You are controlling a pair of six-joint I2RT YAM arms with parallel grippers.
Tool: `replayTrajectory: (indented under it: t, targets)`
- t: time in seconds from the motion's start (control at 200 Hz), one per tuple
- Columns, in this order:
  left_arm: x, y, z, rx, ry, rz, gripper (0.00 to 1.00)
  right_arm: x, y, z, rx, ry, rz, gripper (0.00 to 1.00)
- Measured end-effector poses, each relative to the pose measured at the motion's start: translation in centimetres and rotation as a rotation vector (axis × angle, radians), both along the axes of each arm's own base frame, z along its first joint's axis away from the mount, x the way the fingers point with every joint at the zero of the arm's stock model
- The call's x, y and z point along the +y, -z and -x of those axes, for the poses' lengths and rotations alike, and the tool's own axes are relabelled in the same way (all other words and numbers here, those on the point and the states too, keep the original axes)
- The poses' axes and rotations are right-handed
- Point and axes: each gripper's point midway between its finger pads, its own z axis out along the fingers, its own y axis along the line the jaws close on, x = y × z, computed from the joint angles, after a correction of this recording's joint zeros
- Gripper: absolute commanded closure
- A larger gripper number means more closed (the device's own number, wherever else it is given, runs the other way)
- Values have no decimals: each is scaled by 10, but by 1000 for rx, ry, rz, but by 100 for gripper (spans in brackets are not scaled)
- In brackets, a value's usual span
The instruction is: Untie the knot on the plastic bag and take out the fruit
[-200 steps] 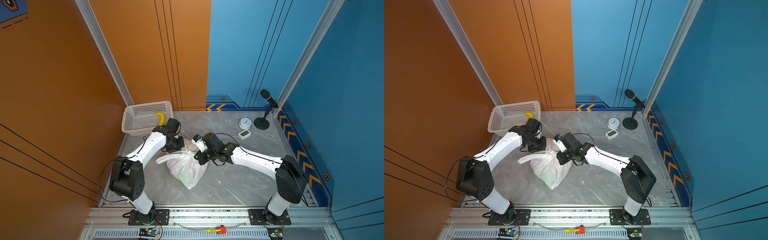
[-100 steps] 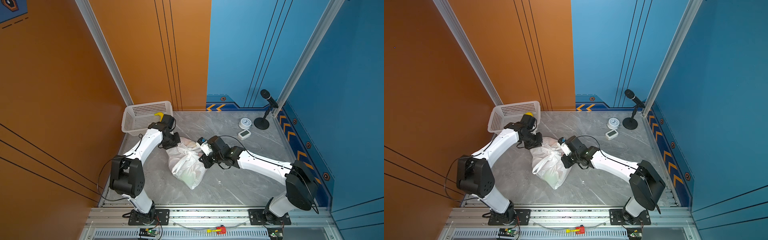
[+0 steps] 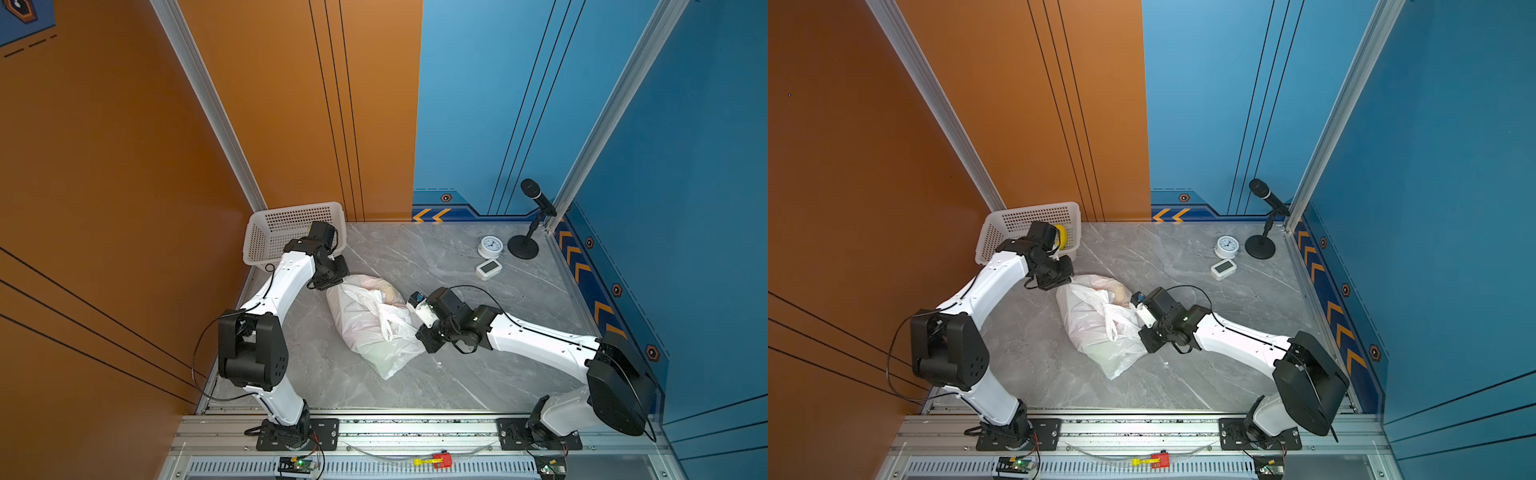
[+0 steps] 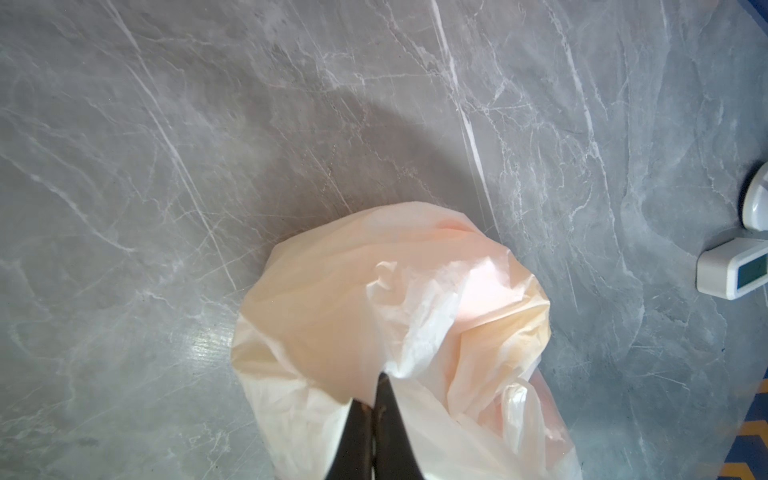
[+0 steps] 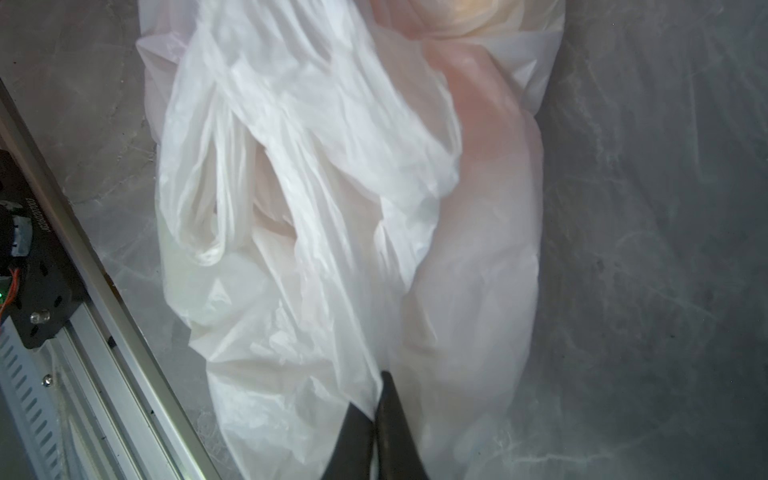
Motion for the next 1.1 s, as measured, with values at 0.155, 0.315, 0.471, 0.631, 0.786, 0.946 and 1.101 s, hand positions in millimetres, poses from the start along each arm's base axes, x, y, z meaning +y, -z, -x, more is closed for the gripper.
replayTrajectory:
  t: [0.155, 0.315, 0.471, 0.631, 0.786, 0.946, 1.101]
  targets:
    - [3, -2, -1, -6, -10, -3, 78, -8, 5, 1, 4, 12, 40, 74]
    - [4, -21, 2, -56, -18, 4, 70, -5, -13, -8, -23, 32, 42, 63]
    - [0, -52, 13, -125, -34, 31, 68, 11, -52, -26, -100, 37, -20, 52]
    - [-12, -70, 32, -158, -61, 75, 63, 27, -87, -39, -160, 36, -93, 44]
    - [-37, -68, 42, -134, -40, 108, 58, 45, -97, -51, -168, 21, -142, 40]
    - [-61, -54, 47, -80, -7, 122, 48, 58, -77, -57, -134, -10, -139, 38]
    - [-76, -35, 47, -24, 10, 121, 43, 65, -58, -59, -87, -35, -129, 37]
